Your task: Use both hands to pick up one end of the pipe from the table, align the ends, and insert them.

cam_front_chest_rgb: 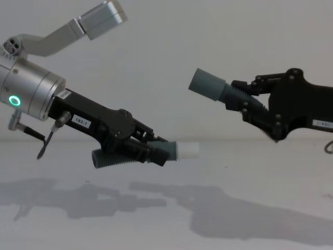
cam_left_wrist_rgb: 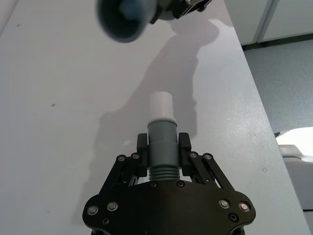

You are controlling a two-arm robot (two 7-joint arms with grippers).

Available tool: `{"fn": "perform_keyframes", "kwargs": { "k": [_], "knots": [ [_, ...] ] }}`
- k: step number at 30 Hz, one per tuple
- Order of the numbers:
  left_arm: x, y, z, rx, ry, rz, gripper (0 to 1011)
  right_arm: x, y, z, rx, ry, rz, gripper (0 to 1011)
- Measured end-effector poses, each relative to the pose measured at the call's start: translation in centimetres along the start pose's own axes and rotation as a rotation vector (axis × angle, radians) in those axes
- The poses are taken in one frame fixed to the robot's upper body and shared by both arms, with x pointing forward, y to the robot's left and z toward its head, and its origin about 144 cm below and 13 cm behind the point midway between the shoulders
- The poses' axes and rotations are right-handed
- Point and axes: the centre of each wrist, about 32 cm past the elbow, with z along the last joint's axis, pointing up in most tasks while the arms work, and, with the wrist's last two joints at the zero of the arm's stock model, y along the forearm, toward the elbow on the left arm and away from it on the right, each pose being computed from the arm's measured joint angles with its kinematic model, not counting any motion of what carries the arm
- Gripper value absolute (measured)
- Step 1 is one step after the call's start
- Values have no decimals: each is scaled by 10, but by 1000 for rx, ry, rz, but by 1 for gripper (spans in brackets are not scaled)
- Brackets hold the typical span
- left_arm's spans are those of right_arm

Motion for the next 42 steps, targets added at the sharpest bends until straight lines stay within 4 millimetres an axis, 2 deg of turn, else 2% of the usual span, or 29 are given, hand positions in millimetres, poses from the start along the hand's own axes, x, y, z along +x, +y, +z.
{"fn": "perform_keyframes", "kwargs": {
  "k": [19,29,42],
  "knots": [
    [0,0,0,0,0,0,332,59,-20,-20,199,-247,298,225],
    [0,0,0,0,0,0,332,70,-20,-26,238,-317,396,225],
    [0,0,0,0,0,0,332,70,-14,-31,235,-345,417,225]
  ]
}}
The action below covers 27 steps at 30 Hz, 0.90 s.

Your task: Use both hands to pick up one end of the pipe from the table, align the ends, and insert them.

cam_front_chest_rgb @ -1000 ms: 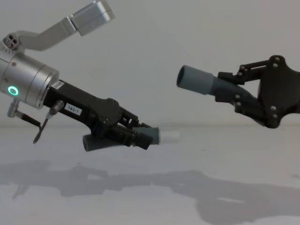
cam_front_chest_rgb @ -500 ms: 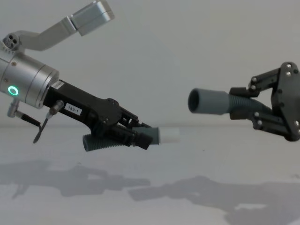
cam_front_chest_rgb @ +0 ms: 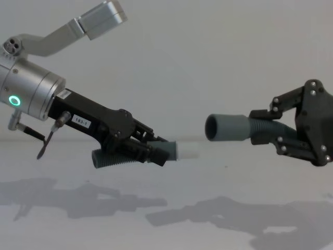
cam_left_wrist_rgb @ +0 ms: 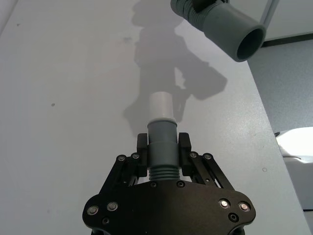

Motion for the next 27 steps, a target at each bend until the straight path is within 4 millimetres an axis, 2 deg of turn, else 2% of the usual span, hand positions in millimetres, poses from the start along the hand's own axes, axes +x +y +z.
{"fn": "perform_keyframes", "kwargs": {
  "k": [27],
  "knots": [
    [0,0,0,0,0,0,332,-7,-3,-6,-98,13,9,225]
  ]
}}
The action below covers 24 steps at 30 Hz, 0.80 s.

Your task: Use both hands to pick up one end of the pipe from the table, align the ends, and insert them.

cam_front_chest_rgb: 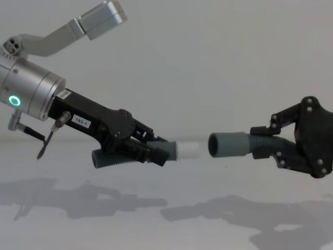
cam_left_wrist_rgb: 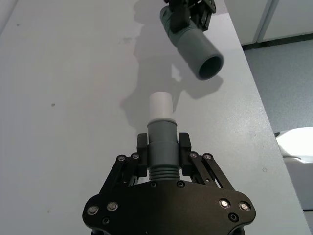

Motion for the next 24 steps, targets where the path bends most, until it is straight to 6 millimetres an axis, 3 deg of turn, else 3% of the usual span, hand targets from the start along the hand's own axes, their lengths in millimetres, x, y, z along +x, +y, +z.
{"fn": "perform_keyframes", "kwargs": {
  "k": [24],
  "knots": [
    [0,0,0,0,0,0,332,-5,2,-3,-125,1,-30,225]
  ]
}}
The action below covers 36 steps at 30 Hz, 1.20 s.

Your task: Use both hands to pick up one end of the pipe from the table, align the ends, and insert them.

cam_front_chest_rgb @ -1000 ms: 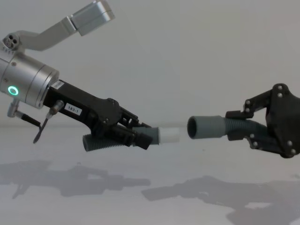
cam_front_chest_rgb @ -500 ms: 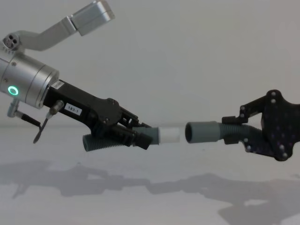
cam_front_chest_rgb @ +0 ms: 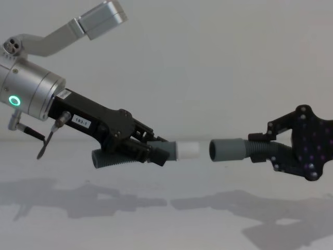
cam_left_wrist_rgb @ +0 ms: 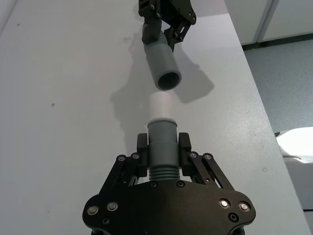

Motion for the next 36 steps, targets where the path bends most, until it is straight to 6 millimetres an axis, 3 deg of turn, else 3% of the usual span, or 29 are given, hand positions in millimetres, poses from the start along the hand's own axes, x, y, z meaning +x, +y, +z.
{"fn": "perform_keyframes", "kwargs": {
  "k": [36],
  "knots": [
    [-1,-2,-2,-16,10,13,332,-4,-4,-1,-37,15,-16,225]
  ]
}}
